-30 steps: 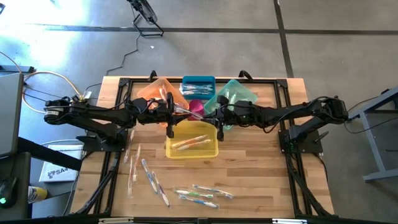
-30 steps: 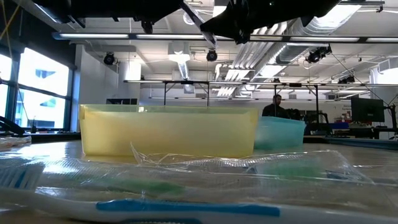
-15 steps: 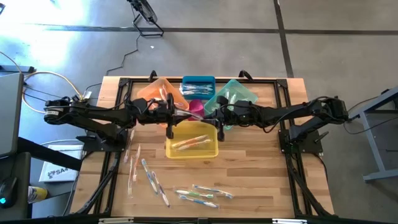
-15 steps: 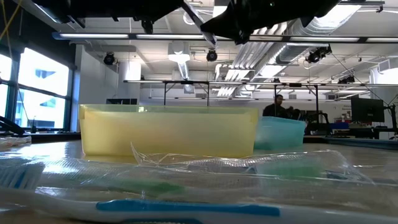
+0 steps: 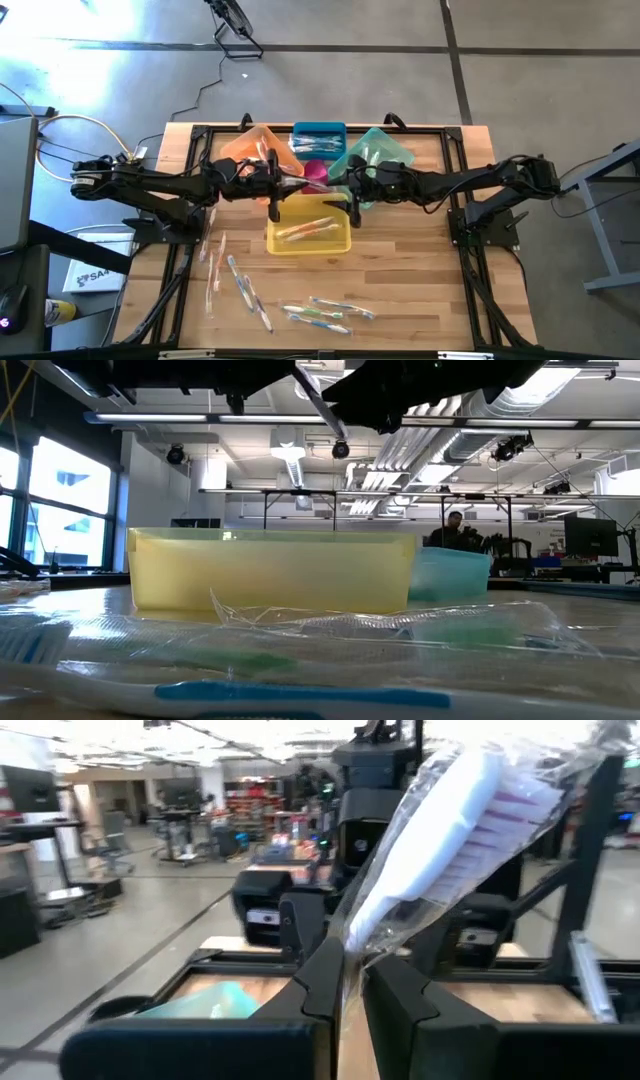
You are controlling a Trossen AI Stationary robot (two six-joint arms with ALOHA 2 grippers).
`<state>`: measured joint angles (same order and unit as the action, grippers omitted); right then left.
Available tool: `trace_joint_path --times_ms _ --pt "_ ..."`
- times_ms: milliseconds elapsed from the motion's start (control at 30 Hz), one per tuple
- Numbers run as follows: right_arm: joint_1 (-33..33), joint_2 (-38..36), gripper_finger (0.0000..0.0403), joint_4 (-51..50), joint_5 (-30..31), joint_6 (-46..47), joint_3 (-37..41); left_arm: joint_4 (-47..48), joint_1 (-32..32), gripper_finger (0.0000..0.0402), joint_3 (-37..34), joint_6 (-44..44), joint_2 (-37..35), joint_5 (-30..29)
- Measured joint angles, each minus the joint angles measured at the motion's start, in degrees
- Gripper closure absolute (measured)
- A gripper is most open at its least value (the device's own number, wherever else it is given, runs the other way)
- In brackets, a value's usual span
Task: Pick & Place Toothbrushes
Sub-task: Put the purple toothbrush into the orange bin
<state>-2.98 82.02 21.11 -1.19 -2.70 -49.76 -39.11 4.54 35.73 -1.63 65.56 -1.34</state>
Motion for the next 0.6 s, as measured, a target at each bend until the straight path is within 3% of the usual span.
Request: trace_joint_path --times_ms 233,467,600 --pt "0.0 -4.1 0.0134 -10.0 5.2 1.6 0.0 4.6 1.7 0.0375 0.0 -0.6 -3.5 -3.2" --pt "0.0 -8.2 0.0134 -15.3 8.6 1.7 0.0 13.8 8.7 0.0375 0.1 4.0 -10.0 -3.4" --pt "0.0 -9.4 0.0139 -16.6 8.5 1.7 0.0 21.4 14.3 0.0375 0.0 11.6 -12.7 -3.4"
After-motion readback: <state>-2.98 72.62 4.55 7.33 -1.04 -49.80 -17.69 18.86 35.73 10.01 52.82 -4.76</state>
